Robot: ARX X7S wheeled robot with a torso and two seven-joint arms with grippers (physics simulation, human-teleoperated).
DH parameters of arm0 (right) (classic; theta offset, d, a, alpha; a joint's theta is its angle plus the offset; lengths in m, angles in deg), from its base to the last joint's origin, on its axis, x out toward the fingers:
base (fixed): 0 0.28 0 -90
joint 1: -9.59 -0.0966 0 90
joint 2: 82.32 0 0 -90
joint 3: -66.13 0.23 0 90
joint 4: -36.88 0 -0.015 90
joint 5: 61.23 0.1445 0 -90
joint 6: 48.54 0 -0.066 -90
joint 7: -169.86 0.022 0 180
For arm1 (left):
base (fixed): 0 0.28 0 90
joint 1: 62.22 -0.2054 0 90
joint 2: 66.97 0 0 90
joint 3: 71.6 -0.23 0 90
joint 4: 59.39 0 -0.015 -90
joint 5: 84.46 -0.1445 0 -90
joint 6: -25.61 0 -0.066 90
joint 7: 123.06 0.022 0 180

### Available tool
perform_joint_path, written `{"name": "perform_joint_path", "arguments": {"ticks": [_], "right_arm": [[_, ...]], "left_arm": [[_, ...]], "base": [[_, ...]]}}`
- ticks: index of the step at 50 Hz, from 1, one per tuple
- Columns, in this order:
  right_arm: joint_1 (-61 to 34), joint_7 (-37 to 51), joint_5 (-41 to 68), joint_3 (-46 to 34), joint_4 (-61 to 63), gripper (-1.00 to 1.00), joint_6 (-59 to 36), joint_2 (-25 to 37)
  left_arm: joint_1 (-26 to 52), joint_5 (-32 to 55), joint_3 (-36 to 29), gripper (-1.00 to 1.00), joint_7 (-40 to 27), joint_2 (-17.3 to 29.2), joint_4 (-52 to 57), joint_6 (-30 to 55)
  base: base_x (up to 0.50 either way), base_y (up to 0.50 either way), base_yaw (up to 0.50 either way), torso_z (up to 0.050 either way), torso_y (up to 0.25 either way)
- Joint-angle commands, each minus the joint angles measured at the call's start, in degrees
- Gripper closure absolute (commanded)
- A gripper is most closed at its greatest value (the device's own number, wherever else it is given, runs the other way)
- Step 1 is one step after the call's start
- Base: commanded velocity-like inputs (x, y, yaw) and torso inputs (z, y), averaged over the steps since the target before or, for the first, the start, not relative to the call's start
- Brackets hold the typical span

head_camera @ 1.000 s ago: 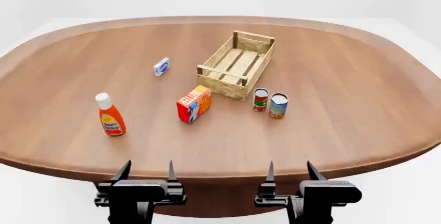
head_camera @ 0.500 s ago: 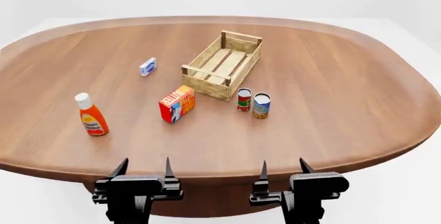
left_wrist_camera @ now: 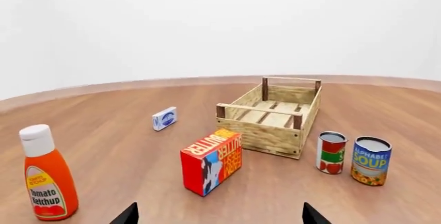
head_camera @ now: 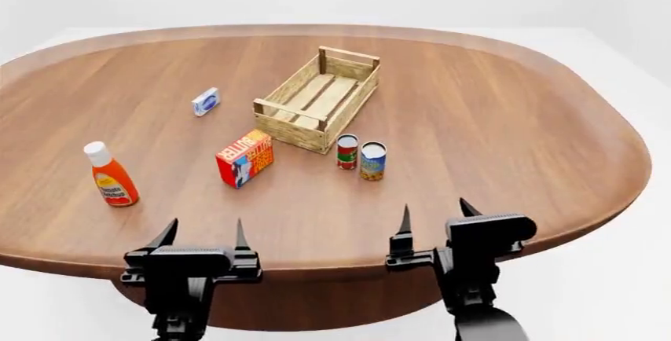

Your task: Pick up the ketchup, and put it in the wooden tray.

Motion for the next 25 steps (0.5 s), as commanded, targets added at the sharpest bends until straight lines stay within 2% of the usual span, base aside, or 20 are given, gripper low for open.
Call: {"name": "perform_joint_path", "arguments": {"ticks": [1,5,25], "right_arm": [[-2.54,-0.74,1.18,-0.23,1.25,-1.0,-2.24,1.21],[-2.74,-1.07,1.37,-0.47,1.97,-1.0,-2.79,1.76],[-6.5,-2.47,1.24,-2.5,2.34,-1.0,-5.25,3.62]], "left_arm": [[1.44,0.31,0.01,-1.0,-0.19,1.46,-0.84,-0.23],[1.65,0.34,-0.15,-1.0,-0.31,1.64,-0.92,-0.14],[2.92,-1.89,-0.52,-1.0,-1.92,3.99,-1.58,-0.77]], "base": [[0.0,0.0,0.0,0.0,0.0],[0.0,0.0,0.07,0.0,0.0],[0.11,0.01,0.5,0.0,0.0]]}}
